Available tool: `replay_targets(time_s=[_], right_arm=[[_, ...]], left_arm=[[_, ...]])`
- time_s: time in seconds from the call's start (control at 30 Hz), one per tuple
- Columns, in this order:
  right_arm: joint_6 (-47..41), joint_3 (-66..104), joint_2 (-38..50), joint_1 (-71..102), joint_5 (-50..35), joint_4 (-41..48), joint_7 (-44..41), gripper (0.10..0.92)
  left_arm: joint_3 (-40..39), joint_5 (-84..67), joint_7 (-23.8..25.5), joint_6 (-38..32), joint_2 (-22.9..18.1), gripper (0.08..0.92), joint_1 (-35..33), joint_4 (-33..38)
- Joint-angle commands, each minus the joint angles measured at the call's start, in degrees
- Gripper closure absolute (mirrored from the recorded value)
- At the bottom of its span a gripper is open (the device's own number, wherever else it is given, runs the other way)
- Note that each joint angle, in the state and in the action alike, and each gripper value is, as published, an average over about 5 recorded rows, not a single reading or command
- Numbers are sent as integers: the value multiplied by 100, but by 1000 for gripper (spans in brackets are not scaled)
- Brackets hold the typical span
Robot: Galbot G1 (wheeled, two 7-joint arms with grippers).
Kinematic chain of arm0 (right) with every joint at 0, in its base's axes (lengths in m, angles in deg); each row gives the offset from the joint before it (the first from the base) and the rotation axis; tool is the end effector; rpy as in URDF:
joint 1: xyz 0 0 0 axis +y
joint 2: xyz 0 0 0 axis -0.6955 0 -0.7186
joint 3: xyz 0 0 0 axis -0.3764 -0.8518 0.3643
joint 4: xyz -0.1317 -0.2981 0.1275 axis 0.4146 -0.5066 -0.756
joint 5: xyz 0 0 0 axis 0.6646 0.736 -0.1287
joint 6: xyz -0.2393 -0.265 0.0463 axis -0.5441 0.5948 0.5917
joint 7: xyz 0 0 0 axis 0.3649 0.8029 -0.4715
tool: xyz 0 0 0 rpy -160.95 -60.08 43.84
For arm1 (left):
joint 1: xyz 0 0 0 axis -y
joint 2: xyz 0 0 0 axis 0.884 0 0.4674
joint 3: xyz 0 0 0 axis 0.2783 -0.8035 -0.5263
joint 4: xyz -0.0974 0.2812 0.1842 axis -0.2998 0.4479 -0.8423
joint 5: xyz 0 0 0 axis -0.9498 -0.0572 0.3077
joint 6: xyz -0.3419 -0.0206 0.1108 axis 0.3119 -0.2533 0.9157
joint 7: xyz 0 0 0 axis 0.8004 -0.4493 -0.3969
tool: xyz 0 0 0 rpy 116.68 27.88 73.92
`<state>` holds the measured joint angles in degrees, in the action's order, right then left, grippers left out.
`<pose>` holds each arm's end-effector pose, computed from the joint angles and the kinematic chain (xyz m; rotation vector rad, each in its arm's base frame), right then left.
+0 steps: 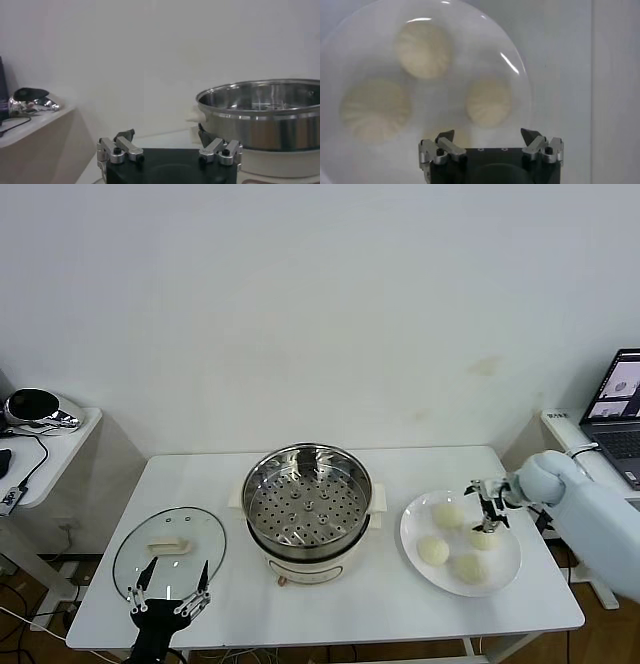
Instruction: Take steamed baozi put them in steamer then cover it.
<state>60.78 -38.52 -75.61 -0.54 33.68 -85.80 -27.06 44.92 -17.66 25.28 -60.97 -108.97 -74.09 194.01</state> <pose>0.5247 -0.1887 -0.2331 1.1803 -1.5128 1.4844 0.1102 0.0592 -0.2950 0.0188 -3.0110 -0.2740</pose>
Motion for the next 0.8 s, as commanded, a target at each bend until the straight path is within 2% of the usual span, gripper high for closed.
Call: replay_targets(time_s=[0.03,0.4,0.53,0.8], right_arm=[[42,-293,-411,-289,45,465,-127,203],[-76,-422,-600,-363,93,743,-83,224],[-119,-486,-642,-376,90,769,-69,284],[-182,-553,-672,-348,94,766,-64,454]], left_arm=[[4,30,-2,-11,4,177,-2,-13],[10,57,4,-52,6,177,19,-34],[10,73,2,-54,3,177,18,-27],[33,89,2,-69,-6,177,-9,-18]])
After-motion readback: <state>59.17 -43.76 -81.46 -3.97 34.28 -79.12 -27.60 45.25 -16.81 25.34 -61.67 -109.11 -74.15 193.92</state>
